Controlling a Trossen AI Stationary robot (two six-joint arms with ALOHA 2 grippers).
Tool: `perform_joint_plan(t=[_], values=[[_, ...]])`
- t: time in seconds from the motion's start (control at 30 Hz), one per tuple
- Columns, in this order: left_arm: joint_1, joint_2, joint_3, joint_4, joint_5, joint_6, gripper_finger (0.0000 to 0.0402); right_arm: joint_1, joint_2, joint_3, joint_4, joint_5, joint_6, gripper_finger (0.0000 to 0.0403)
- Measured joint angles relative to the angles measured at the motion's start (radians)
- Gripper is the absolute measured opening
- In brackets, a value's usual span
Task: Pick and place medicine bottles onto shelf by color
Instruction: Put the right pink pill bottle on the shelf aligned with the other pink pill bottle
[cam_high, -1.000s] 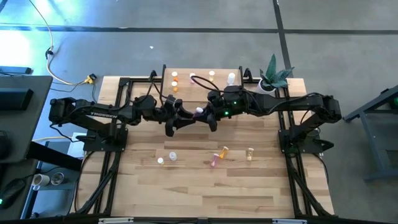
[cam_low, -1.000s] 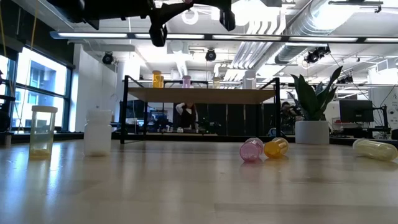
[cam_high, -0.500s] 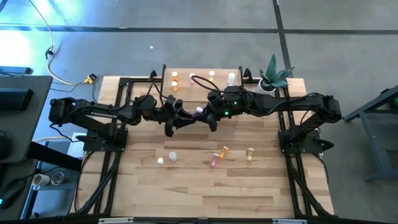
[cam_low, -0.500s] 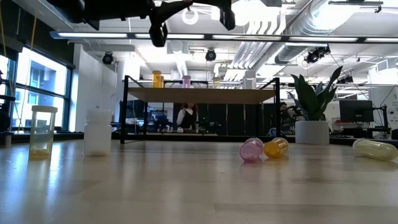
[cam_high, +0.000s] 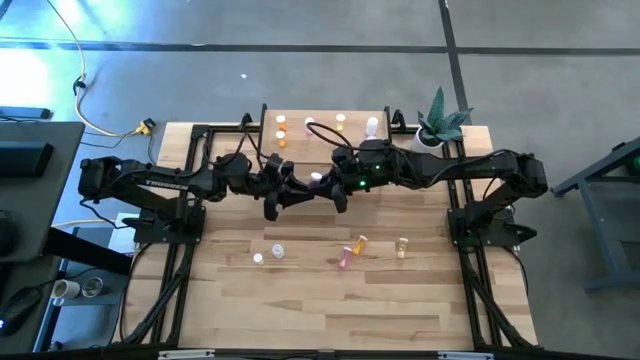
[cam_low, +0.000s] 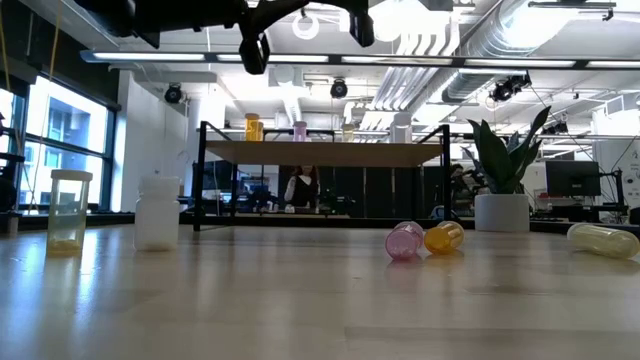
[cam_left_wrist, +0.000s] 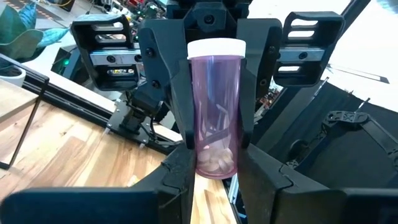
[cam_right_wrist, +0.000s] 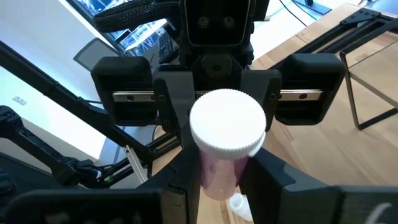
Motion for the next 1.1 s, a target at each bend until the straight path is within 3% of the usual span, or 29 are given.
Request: perform_joint_plan(t=[0.37, 0.77, 1.1], values=[[0.0, 0.0, 0.0, 0.0, -0.004, 0.003, 0.0085, 0.0, 0.001, 0.0, -0.003, 0.0, -0.006, 0.0088], [0.001, 0.001, 0.001, 0.005, -0.017, 0.03, 0.0084, -0.008, -0.002, 0.001, -0.007, 0.001, -0.006, 0.0185], [0.019, 0.001, 0.002, 0.043, -0.031, 0.074, 0.0083, -0.026, -0.013, 0.001, -0.018, 0.003, -0.017, 0.0192]])
